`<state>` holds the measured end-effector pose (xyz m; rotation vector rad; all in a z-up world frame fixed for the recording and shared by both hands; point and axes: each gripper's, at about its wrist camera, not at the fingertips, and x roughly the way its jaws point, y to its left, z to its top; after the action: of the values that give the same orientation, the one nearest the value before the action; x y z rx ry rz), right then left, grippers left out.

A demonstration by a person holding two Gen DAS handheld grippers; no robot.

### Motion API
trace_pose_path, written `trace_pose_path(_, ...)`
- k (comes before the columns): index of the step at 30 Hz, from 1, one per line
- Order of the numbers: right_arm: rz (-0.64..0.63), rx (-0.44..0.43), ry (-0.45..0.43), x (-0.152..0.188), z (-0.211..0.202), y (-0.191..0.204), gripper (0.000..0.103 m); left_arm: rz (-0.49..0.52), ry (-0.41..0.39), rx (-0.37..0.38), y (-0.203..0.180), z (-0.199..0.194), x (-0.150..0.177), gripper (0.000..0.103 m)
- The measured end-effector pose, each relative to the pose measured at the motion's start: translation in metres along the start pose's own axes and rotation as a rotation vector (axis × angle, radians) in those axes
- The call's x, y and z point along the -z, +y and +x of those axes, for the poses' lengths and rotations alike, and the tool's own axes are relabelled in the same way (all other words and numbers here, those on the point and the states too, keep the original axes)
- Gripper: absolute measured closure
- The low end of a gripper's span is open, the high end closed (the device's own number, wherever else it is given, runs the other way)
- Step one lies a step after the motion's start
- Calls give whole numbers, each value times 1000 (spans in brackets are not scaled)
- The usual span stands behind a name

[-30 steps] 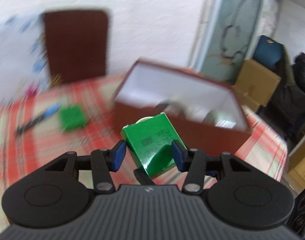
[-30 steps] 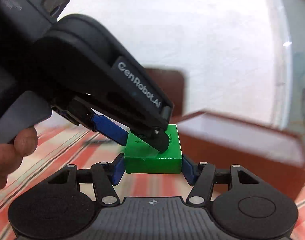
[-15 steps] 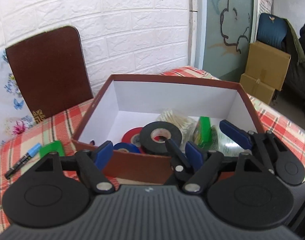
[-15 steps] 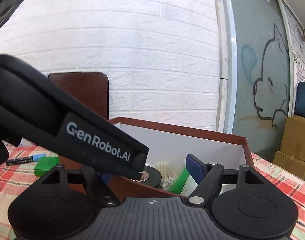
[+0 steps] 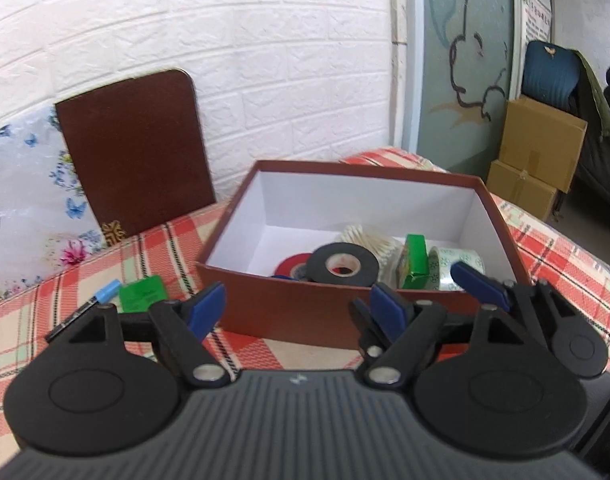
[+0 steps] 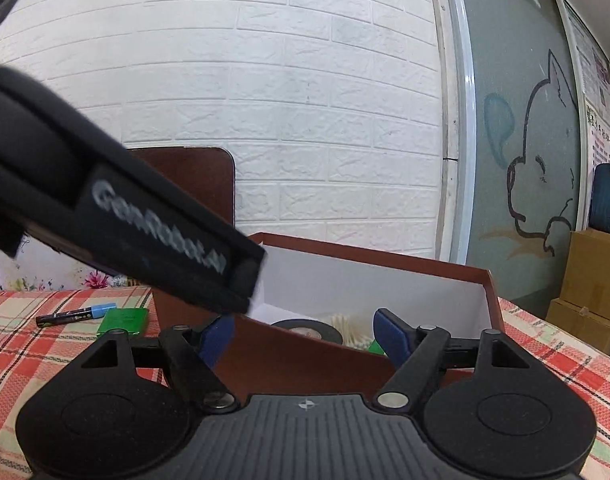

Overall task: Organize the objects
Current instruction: 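Move the left gripper back out of the box toward the table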

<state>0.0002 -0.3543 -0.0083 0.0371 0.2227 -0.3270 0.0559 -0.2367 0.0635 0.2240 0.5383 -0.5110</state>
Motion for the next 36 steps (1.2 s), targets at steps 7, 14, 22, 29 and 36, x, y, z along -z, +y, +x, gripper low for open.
trace_pose_path(7,48,-26,-2,-1,-29,6,28,-39,-1,-51,22,-12,10,22)
trace_pose_path(14,79,-78,89,22,-50,34,28,-79,70,-100,45,-8,35,22)
trace_pose_path(22,90,-158,199,38,-45,55,29,-124,133,-146,73,-2,65,22)
trace_pose_path(29,57,-209,264,47,-40,78,29,-168,181,-205,102,3,90,22)
trace_pose_path(36,14,-249,309,54,-35,101,29,-196,205,-263,132,5,110,22)
